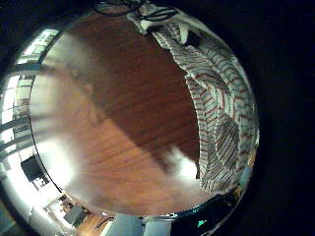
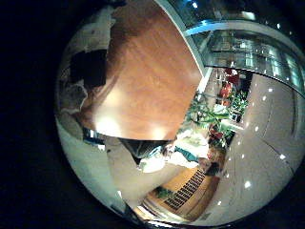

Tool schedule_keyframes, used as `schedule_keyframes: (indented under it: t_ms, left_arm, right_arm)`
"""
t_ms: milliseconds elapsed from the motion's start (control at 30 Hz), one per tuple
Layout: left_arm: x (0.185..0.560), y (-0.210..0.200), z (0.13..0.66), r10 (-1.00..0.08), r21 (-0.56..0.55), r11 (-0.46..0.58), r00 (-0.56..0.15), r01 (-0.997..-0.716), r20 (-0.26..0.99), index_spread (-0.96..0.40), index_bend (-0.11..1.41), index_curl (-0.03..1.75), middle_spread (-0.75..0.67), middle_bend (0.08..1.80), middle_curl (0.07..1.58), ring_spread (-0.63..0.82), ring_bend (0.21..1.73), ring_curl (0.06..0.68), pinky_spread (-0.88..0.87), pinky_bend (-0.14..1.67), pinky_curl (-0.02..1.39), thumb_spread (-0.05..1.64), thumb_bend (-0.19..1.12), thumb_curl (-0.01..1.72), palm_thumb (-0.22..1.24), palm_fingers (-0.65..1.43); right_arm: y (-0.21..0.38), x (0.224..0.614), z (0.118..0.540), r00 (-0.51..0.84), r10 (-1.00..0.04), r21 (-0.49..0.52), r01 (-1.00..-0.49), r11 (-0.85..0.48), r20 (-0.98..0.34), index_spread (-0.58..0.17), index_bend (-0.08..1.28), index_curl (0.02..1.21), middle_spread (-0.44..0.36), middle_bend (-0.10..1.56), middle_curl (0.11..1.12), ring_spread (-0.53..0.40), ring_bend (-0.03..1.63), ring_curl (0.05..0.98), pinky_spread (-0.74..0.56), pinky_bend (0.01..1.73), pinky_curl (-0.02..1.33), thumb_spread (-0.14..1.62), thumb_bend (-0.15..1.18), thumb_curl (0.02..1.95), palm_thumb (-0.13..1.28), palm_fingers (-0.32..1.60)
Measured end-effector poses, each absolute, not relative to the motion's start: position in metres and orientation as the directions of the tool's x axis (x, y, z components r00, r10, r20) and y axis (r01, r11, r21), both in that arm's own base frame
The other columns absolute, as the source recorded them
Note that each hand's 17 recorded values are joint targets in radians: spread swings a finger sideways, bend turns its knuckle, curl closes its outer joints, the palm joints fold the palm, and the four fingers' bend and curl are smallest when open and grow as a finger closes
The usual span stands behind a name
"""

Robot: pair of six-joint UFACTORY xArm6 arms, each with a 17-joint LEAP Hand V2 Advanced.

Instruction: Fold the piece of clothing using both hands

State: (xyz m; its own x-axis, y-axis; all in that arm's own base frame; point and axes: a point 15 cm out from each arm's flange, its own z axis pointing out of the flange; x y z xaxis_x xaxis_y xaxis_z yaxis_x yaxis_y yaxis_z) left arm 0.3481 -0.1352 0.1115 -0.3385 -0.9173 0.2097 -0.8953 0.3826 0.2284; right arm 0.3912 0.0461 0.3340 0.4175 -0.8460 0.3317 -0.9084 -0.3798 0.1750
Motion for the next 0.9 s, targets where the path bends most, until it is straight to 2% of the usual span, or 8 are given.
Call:
schedule_keyframes:
  t_ms: [500, 700, 900]
  left_arm:
    - [0.353, -0.128, 0.121, -0.920, 0.237, 0.375, -0.328, -0.896, 0.215, 0.05, 0.17, 0.34, 0.22, 0.18, 0.29, 0.43, 0.66, 0.214, 0.47, 0.36, 0.32, 1.45, -0.01, 0.27, 0.24, 0.05]
    - [0.358, -0.112, 0.133, -0.923, 0.213, 0.360, -0.314, -0.908, 0.222, 0.04, 0.17, 0.34, 0.22, 0.18, 0.30, 0.41, 0.67, 0.216, 0.47, 0.36, 0.32, 1.44, -0.01, 0.27, 0.23, 0.06]
    - [0.358, -0.092, 0.151, -0.930, 0.187, 0.330, -0.285, -0.925, 0.233, 0.03, 0.17, 0.34, 0.22, 0.20, 0.31, 0.37, 0.67, 0.214, 0.47, 0.34, 0.32, 1.42, -0.01, 0.27, 0.20, 0.09]
  right_arm:
    - [0.110, 0.382, 0.342, 0.496, -0.824, 0.133, -0.868, -0.479, 0.273, -0.299, 1.01, 0.95, -0.146, 1.28, 0.84, -0.244, 1.31, 0.826, -0.24, 1.22, 0.94, 0.99, -0.01, 0.75, 0.98, 1.09]
    - [0.135, 0.386, 0.337, 0.516, -0.824, 0.095, -0.855, -0.509, 0.234, -0.298, 1.01, 0.95, -0.145, 1.28, 0.84, -0.244, 1.31, 0.829, -0.24, 1.22, 0.94, 0.99, -0.01, 0.75, 0.98, 1.09]
    - [0.143, 0.388, 0.330, 0.523, -0.820, 0.102, -0.852, -0.514, 0.234, -0.296, 1.02, 0.94, -0.150, 1.27, 0.84, -0.242, 1.31, 0.828, -0.24, 1.21, 0.95, 0.99, -0.01, 0.75, 0.98, 1.10]
